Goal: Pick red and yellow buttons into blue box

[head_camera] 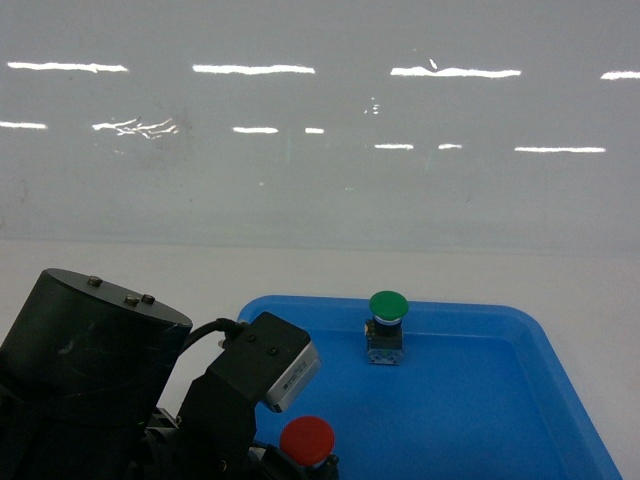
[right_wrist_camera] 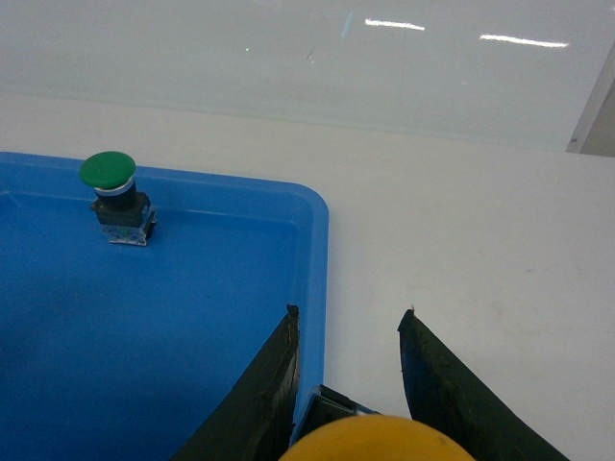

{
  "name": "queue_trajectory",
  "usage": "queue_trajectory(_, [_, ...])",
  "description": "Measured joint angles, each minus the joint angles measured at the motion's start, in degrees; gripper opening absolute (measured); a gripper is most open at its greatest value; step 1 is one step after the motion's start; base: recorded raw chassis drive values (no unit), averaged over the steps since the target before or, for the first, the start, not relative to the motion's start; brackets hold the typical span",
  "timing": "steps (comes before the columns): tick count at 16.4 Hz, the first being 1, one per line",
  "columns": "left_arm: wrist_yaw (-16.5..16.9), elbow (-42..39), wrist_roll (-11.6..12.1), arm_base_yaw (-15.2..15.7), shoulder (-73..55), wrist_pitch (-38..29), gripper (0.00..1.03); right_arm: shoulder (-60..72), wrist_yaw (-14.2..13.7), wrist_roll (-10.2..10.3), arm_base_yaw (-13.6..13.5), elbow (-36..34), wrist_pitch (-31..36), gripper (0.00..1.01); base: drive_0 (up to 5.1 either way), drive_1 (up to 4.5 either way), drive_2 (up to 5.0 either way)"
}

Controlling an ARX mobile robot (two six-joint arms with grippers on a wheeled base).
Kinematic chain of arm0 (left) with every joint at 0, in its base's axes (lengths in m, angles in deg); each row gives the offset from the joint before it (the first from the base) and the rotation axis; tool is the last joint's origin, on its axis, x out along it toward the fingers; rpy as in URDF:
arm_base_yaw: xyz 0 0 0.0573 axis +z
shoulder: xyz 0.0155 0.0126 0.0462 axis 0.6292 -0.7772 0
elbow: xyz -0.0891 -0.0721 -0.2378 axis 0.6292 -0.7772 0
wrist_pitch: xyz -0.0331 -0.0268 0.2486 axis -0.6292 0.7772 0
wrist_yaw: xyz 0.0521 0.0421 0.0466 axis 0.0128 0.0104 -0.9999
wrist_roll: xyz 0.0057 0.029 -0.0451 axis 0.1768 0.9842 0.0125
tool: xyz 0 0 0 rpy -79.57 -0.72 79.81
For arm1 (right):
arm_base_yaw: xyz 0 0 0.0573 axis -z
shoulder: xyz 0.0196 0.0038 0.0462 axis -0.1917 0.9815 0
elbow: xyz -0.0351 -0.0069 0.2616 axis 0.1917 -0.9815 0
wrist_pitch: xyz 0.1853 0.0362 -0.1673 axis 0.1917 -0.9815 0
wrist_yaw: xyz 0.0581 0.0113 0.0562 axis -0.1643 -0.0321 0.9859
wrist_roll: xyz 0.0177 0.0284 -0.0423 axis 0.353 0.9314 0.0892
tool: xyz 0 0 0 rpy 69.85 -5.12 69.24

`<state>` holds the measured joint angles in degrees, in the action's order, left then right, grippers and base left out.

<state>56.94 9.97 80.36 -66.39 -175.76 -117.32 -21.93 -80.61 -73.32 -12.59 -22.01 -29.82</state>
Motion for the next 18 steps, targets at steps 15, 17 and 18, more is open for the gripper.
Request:
queue_trajectory(15, [-1.2, -1.84, 3.15, 7.82, 9.86, -0.96, 0.2, 0.0, 0.0, 0.0, 0.0, 0.0, 0.0, 0.29, 0.0, 0.0, 0.0])
queue_trajectory(17, [-1.05, -2.73, 3.48, 13.25, 18.51, -2.62, 0.2, 0.0, 0.0, 0.0, 0.0, 0.0, 0.0, 0.29, 0.0, 0.0, 0.0])
queue_trajectory(18, [-2.6, -4.5, 3.78, 16.33, 22.97, -5.18, 0.2, 0.0, 0.0, 0.0, 0.0, 0.0, 0.0, 0.29, 0.0, 0.0, 0.0])
